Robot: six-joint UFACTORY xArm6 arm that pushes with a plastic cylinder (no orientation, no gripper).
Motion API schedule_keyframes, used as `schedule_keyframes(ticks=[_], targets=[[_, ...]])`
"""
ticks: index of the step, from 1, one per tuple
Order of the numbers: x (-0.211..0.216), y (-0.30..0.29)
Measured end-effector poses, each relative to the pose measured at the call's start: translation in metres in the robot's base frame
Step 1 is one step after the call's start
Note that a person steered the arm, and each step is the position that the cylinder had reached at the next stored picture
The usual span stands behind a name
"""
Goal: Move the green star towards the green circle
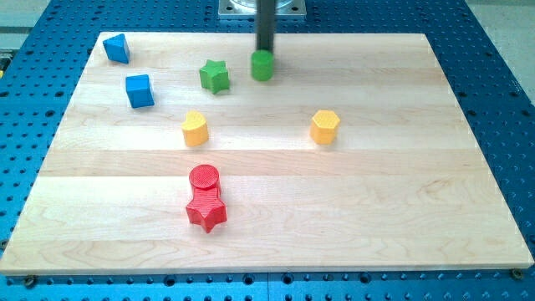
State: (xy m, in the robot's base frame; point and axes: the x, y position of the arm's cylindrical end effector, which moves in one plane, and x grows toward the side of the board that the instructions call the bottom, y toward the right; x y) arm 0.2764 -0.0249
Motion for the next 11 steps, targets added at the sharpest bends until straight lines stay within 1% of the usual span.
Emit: schedule_keyframes(ticks=[1,2,3,4,5,6,7,8,9,10,11], targets=[[0.050,0.015],[0.035,0.018],[0.072,0.018],[0.090,0.010],[0.031,0.029],[-0.003,-0.028],[0.025,-0.061],[0.065,-0.033],[0.031,-0.059],[0.061,-0.110],[0.099,-0.056]])
